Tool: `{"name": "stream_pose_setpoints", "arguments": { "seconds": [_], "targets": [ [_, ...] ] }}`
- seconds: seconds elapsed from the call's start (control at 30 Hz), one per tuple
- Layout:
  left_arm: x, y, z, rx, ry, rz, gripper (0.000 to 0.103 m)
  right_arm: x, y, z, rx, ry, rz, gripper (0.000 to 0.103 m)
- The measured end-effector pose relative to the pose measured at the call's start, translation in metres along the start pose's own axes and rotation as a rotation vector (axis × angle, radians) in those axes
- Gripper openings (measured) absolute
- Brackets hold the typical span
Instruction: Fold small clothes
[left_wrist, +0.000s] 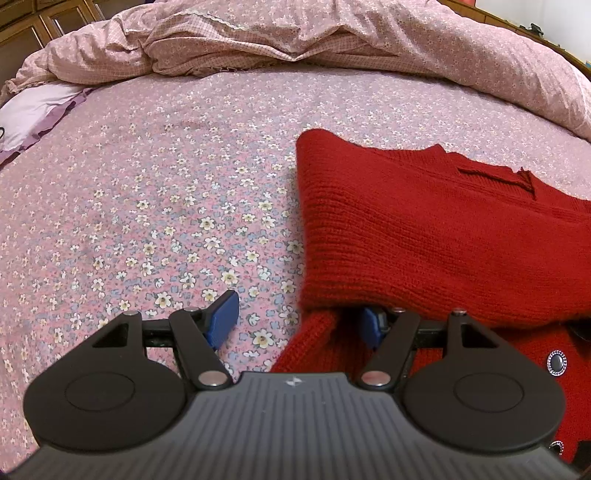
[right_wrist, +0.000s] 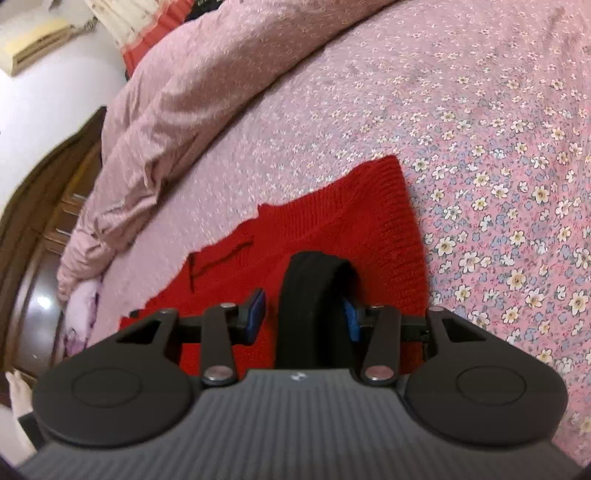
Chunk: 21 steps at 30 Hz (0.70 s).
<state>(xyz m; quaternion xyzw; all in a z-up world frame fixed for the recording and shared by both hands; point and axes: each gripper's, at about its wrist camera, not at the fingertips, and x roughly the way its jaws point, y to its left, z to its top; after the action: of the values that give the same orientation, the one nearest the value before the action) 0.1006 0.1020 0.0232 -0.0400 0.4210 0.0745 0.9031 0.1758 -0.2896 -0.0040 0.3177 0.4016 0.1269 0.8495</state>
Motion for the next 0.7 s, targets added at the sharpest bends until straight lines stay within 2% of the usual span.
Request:
{"name": "stream_pose_setpoints", "arguments": {
  "seconds": [0.03, 0.2, 0.3, 0.37, 0.5, 0.57, 0.7],
  "targets": [
    [0.000, 0.000, 0.000, -0.002, -0.006, 0.003, 0.072, -0.004, 0.002, -0.001, -0.026, -0.023, -0.010, 0.020],
    [0.003, -0.001, 0.003, 0.003, -0.030, 0.019, 0.072, -0.029, 0.036, -0.012, -0.312, -0.190, -0.051, 0.018],
    [0.008, -0.002, 0.003, 0.009, -0.031, 0.014, 0.072, -0.030, 0.042, -0.010, -0.380, -0.264, -0.119, 0.018],
    [0.009, -0.004, 0.002, 0.023, -0.039, 0.016, 0.072, -0.021, 0.036, -0.007, -0.387, -0.266, -0.163, 0.018],
    [0.009, -0.006, 0.002, 0.054, -0.047, 0.016, 0.072, 0.014, 0.022, -0.009, -0.428, -0.199, -0.255, 0.020],
    [0.003, -0.004, 0.002, 0.058, -0.035, 0.009, 0.072, 0.021, 0.020, -0.014, -0.461, -0.232, -0.278, 0.021],
    [-0.022, -0.002, 0.000, 0.078, -0.041, -0.025, 0.072, 0.015, 0.023, -0.015, -0.436, -0.244, -0.293, 0.028]
  ]
}}
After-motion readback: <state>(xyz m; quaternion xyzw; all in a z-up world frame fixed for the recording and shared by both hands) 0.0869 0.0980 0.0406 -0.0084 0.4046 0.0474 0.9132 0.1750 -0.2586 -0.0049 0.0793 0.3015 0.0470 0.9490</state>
